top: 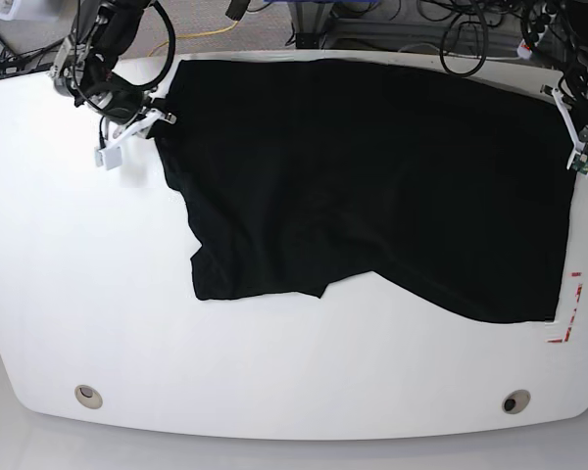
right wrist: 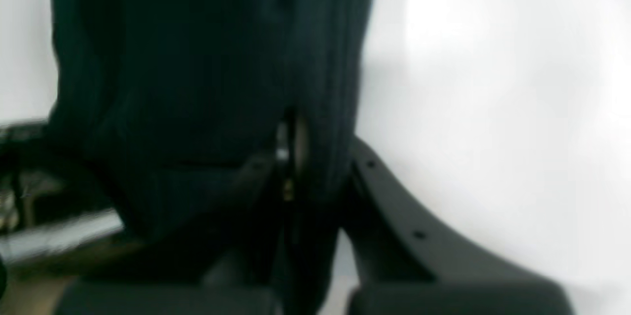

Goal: Fold the T-shirt properly
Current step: 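Grasp the shirt edge with both grippers and pull it toward the arms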

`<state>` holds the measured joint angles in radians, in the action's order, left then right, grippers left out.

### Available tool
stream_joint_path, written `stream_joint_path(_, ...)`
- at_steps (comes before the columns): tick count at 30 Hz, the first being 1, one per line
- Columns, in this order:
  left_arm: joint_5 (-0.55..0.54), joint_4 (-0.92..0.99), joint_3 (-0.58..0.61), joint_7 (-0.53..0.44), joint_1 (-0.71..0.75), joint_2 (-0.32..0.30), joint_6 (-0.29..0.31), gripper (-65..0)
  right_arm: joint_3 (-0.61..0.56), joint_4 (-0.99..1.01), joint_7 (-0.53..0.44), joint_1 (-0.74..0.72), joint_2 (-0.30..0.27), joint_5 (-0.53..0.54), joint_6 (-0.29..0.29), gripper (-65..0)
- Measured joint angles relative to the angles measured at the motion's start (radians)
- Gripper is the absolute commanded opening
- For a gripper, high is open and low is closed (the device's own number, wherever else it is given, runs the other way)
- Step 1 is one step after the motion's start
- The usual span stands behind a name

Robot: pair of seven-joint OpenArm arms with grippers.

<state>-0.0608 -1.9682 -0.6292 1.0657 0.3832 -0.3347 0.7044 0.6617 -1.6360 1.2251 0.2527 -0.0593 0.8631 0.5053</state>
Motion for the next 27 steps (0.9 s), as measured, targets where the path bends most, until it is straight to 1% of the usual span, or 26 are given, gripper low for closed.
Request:
stream_joint_path(2,-0.003,0.000,0.003,-0.017,-0.021,0.041,0.001,-65.0,0.023,-0.052,-0.002,0.027,-0.006,-0.005,-0.001,-65.0)
stream_joint_path(5,-0.004,-0.002,0.007,-0.035,-0.052,0.068,0.000,-65.0,0.049,-0.106,0.008,0.061,-0.011,-0.007,0.000,-65.0)
stream_joint_path(8,0.016,-0.003,0.051,-0.026,-0.080,0.089,-0.002,-65.0,0.085,-0.144,0.014,0.079,-0.049,-0.003,0.001,-65.0)
stream_joint_path(10,0.005,-0.004,0.097,-0.027,-0.092,0.097,-0.002,-65.0,0.108,-0.155,0.007,0.078,-0.080,-0.002,0.001,-65.0)
stream_joint_path(13,-0.003,-0.004,0.168,-0.035,-0.109,0.101,0.000,-65.0,0.116,-0.154,0.006,0.075,-0.132,-0.006,0.000,-65.0)
stream_joint_path(14,0.000,-0.004,0.188,-0.035,-0.117,0.101,0.000,-65.0,0.116,-0.154,0.006,0.072,-0.141,-0.006,0.000,-65.0)
stream_joint_path(17,0.004,-0.004,0.236,-0.034,-0.153,0.111,0.000,-65.0,0.114,-0.149,0.014,0.030,-0.157,-0.018,0.000,-65.0)
stream_joint_path(19,0.012,-0.004,0.244,-0.027,-0.190,0.139,-0.002,-65.0,0.105,-0.149,0.014,-0.008,-0.169,-0.017,0.000,-65.0)
stream_joint_path(21,0.005,-0.003,0.252,-0.020,-0.233,0.168,0.000,-65.0,0.084,-0.146,0.013,-0.058,-0.192,-0.008,0.000,-65.0)
stream_joint_path(23,0.006,-0.003,0.262,-0.023,-0.290,0.189,0.000,-65.0,0.054,-0.130,0.014,-0.119,-0.223,-0.022,0.001,-65.0)
stream_joint_path(25,0.018,-0.001,0.291,-0.017,-0.353,0.196,-0.002,-65.0,0.031,-0.105,0.010,-0.186,-0.240,-0.029,0.004,-65.0)
stream_joint_path(27,0.008,0.001,0.322,-0.023,-0.418,0.198,-0.004,-65.0,0.018,-0.075,0.011,-0.254,-0.249,-0.056,0.004,-65.0)
